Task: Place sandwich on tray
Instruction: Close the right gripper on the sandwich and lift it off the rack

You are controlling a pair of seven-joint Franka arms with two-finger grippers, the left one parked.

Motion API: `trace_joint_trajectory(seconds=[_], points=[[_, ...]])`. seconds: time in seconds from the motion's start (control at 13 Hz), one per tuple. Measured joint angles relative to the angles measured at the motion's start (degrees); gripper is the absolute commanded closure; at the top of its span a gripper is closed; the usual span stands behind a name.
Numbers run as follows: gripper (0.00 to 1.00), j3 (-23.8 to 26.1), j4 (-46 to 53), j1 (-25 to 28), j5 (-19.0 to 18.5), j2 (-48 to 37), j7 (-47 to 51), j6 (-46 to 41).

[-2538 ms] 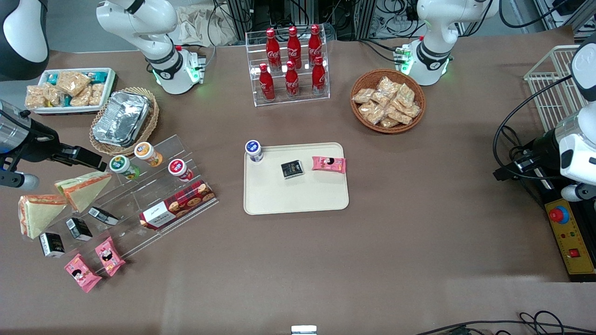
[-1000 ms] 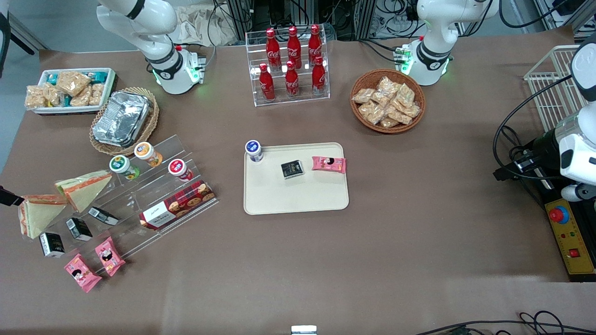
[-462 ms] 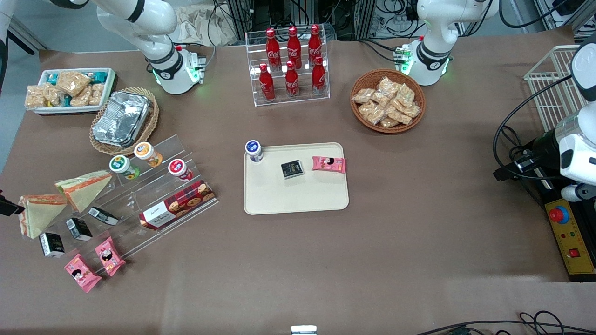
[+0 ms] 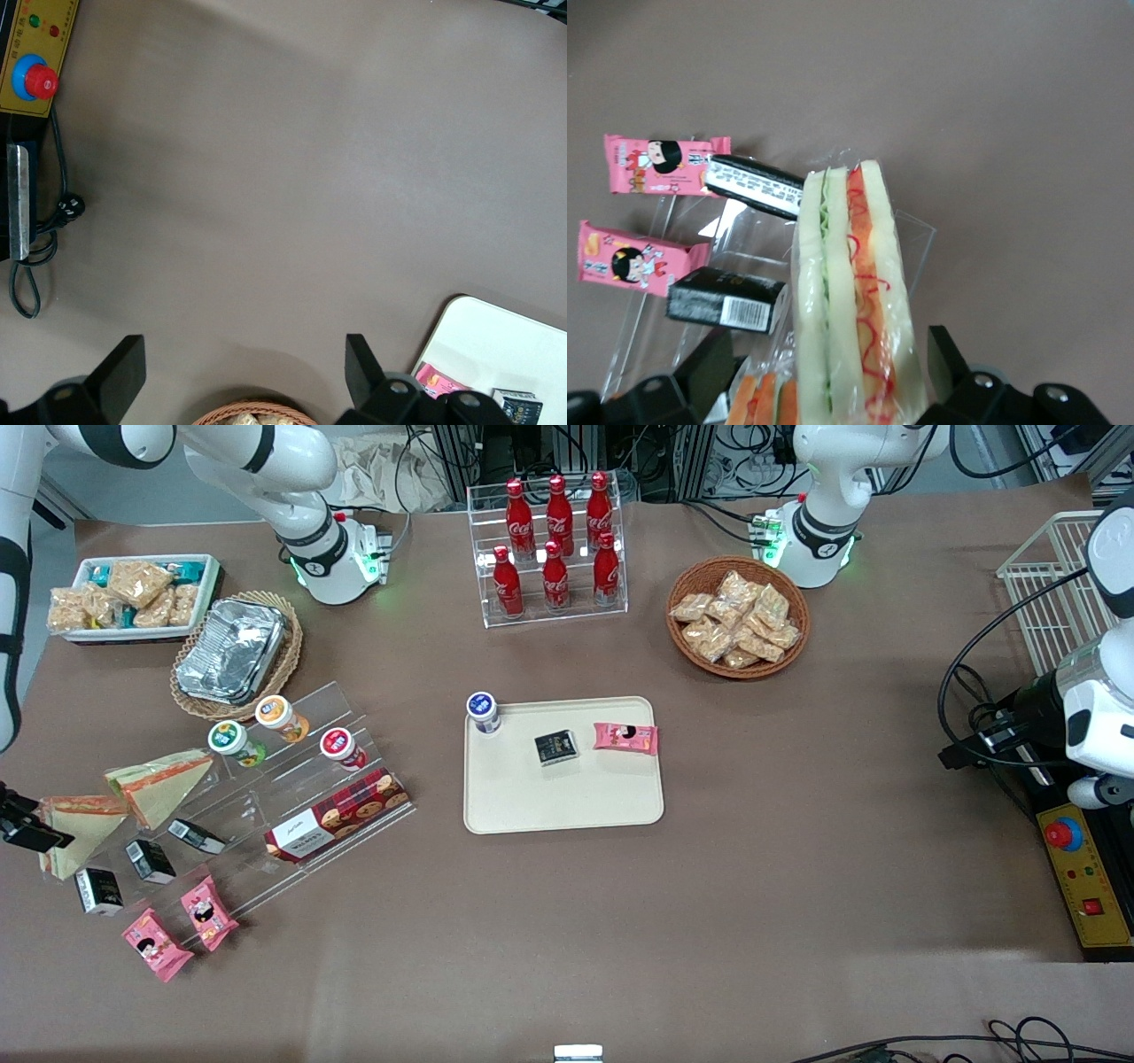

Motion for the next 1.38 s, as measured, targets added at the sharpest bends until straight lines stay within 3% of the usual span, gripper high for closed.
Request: trace_joint_trajectory(seconds=[0.15, 0.23, 0.38, 0.46, 0.92, 1.38], points=[[0.04, 0.0, -0.9, 0.0, 1.0, 0.9, 0.0, 1.2], [0.17, 0.0, -0.9, 0.0, 1.3, 1.3, 0.0, 1.5], [0.77, 0.0, -1.0, 0.0, 1.4, 1.5, -0.2, 1.5], [1.0, -0.1, -1.0, 0.0, 1.4, 1.5, -1.4, 1.4], [1.0, -1.7, -0.5, -0.4, 3.9, 1.1, -10.0, -2.6], [1.0, -2.3, 5.3, -0.3, 4.7, -5.9, -10.1, -22.0]])
